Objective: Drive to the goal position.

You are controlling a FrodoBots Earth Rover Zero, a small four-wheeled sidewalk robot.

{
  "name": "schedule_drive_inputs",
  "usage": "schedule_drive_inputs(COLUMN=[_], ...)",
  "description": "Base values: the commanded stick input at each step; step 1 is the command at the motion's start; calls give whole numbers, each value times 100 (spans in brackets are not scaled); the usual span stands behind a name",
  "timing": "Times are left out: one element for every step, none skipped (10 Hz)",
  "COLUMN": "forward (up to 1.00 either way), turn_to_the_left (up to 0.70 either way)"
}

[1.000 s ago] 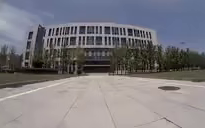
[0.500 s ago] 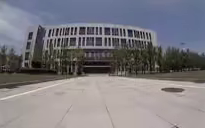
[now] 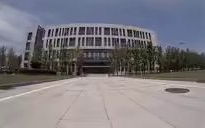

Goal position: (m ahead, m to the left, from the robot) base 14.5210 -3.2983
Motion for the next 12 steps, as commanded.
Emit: schedule_drive_inputs(forward=[50, 50, 50, 50, 50, 50, 50, 50, 50, 50, 50, 50], turn_to_the_left=[1, 1, 1, 1, 1, 1, 1, 1, 1, 1, 1, 1])
